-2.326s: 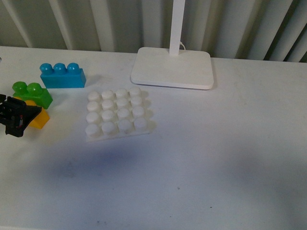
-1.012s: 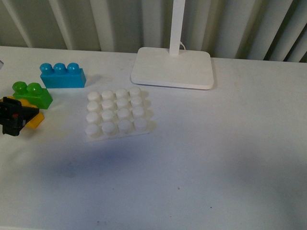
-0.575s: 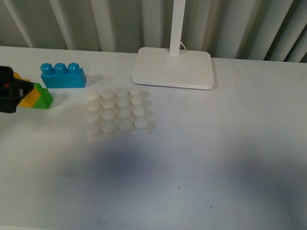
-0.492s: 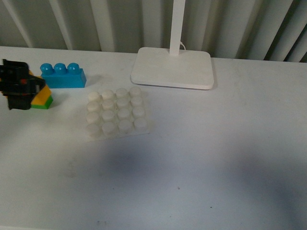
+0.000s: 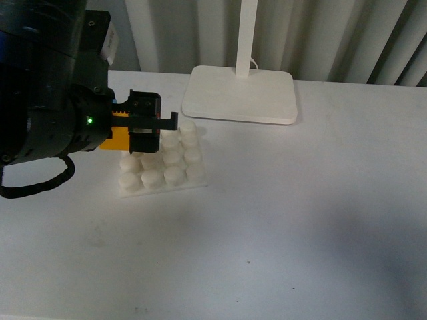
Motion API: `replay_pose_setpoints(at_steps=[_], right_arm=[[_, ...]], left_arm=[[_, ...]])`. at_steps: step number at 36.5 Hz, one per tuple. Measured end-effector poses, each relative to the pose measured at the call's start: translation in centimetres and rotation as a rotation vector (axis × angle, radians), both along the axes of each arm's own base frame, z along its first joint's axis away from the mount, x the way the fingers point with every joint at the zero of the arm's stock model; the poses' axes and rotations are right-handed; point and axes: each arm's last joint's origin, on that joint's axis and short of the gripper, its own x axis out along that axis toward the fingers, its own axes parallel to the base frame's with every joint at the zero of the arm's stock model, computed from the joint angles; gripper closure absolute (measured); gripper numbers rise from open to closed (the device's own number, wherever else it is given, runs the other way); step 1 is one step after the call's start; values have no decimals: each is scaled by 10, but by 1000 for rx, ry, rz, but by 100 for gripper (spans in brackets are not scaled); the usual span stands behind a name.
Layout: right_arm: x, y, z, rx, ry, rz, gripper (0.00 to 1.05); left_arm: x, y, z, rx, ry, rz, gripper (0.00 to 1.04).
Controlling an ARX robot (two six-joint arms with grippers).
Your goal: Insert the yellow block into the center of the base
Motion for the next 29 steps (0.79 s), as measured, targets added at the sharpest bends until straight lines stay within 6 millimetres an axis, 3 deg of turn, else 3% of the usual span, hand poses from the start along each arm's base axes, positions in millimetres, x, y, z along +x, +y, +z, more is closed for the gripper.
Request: replay_pose_setpoints(at_steps=[15,29], right_arm=[[0,0,0,0,0,0,9],[0,0,0,0,0,0,9]], left_arm=[[12,-38,-16,-23,3,101,39],[11,-48,-31,-21,24,154,39]])
